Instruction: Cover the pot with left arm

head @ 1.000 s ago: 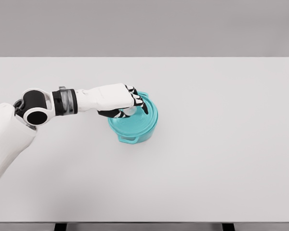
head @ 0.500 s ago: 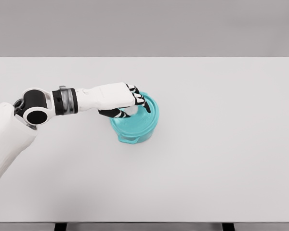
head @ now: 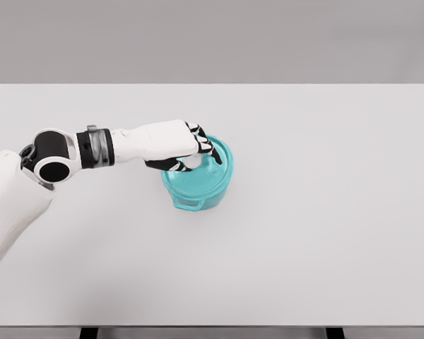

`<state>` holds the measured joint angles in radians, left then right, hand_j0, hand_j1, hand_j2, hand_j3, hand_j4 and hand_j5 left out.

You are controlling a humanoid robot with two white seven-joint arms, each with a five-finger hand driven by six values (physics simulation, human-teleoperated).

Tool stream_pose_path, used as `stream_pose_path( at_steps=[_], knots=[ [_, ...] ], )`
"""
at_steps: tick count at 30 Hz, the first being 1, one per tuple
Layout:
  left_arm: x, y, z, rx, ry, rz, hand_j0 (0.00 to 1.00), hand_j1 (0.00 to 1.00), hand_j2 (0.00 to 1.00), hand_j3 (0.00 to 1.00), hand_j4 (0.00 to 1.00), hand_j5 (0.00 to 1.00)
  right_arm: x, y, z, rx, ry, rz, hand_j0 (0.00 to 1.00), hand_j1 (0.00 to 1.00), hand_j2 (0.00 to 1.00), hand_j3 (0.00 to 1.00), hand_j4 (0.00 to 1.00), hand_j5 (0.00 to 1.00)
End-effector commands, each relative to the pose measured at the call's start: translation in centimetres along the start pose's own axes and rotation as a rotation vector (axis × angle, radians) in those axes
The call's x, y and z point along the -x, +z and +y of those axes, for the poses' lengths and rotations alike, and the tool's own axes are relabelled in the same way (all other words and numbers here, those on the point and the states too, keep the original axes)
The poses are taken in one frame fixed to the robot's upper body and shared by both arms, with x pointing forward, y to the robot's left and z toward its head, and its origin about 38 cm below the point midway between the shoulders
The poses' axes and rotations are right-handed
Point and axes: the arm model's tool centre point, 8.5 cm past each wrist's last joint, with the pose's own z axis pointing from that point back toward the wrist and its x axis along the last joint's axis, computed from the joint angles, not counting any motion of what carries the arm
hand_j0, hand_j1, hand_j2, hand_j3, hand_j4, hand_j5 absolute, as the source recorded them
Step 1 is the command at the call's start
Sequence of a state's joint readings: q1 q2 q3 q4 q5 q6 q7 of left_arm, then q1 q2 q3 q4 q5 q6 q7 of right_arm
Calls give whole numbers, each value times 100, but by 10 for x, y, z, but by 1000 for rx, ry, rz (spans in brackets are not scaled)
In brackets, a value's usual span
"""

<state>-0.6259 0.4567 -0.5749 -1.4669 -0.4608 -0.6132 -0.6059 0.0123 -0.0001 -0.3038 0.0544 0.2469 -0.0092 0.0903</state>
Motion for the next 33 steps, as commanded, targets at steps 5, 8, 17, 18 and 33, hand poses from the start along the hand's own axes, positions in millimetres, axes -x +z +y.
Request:
stream_pose_path(
  at_steps=[5, 8, 17, 18, 33],
  knots=[
    [0, 0, 1, 0, 5, -2, 75, 75, 75, 75, 75, 75, 0, 0, 0, 0, 0, 1, 100, 100, 100, 100, 100, 100],
    [0, 0, 2, -1, 3, -2, 76, 76, 76, 76, 76, 76, 0, 0, 0, 0, 0, 1, 100, 100, 100, 100, 100, 100],
    [2, 1, 1, 0, 6, 2, 79, 79, 79, 79, 79, 79, 0, 0, 0, 0, 0, 1, 100, 100, 100, 100, 100, 100],
    [2, 1, 1, 0, 7, 3, 79, 79, 79, 79, 79, 79, 0, 0, 0, 0, 0, -1, 100, 100, 100, 100, 100, 100],
    [2, 1, 0, 1, 9, 3, 85, 85, 85, 85, 85, 85, 0, 0, 0, 0, 0, 1, 100, 100, 100, 100, 100, 100]
  ],
)
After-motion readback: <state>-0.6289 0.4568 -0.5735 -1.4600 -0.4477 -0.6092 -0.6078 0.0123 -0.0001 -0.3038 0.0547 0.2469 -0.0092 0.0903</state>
